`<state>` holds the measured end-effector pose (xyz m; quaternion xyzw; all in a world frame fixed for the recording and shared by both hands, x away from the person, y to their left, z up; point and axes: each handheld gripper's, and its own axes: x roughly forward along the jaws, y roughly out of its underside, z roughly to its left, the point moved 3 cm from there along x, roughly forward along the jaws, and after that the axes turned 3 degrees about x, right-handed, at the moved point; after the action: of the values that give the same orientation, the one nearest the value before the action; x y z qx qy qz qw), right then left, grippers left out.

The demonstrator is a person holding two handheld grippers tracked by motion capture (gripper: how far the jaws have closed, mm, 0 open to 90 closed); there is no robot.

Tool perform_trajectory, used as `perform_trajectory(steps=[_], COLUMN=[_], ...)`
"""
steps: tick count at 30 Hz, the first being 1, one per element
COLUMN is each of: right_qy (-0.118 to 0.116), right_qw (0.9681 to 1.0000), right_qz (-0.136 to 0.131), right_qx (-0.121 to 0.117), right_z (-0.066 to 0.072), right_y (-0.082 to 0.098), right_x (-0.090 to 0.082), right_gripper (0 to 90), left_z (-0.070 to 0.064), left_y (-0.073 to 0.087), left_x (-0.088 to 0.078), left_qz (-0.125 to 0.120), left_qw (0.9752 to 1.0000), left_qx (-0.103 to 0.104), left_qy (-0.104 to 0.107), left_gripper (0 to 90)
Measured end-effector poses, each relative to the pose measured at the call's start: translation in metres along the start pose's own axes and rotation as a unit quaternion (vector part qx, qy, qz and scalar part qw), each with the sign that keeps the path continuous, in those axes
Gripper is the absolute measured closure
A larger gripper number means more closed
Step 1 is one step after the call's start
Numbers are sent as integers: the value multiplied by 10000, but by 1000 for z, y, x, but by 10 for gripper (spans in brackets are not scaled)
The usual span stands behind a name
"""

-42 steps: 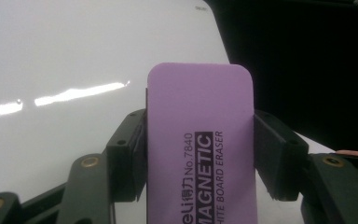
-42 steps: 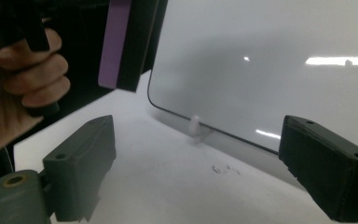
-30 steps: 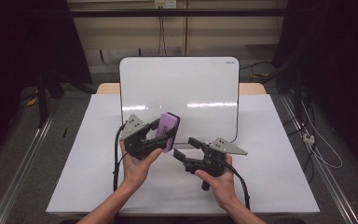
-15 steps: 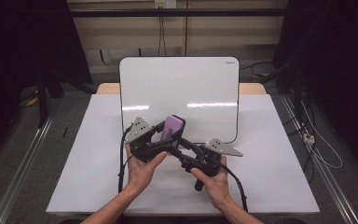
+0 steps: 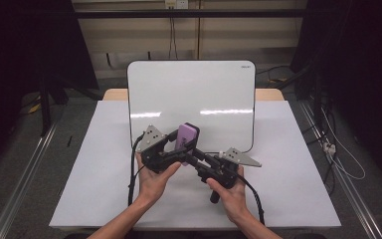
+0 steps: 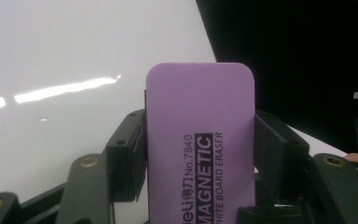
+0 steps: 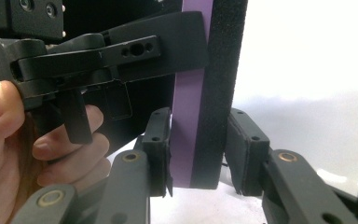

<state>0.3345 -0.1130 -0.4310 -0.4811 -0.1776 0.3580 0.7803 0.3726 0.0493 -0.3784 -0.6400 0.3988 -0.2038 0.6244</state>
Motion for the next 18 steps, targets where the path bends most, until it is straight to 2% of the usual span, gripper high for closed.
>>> perform_trajectory(steps=[2, 6, 9, 18], right_qy=[31, 74, 111, 337], right_qw=[10000, 9998, 9998, 9990], right_qz=[26, 74, 97, 147], right_qx=[-39, -145, -158, -266], right_z=[-1, -2, -4, -15], right_y=[0, 0, -1, -5], right_x=[-1, -2, -3, -11], right_gripper=[635, 637, 637, 638], left_z=[0, 0, 1, 5], left_y=[1, 1, 2, -3], left_x=[1, 3, 3, 3], left_qz=[23, 48, 83, 78], left_qw=[10000, 9999, 9999, 9999], left_qx=[-20, 115, 116, 90], left_qy=[22, 7, 31, 18], left_gripper=[405, 389, 300, 163])
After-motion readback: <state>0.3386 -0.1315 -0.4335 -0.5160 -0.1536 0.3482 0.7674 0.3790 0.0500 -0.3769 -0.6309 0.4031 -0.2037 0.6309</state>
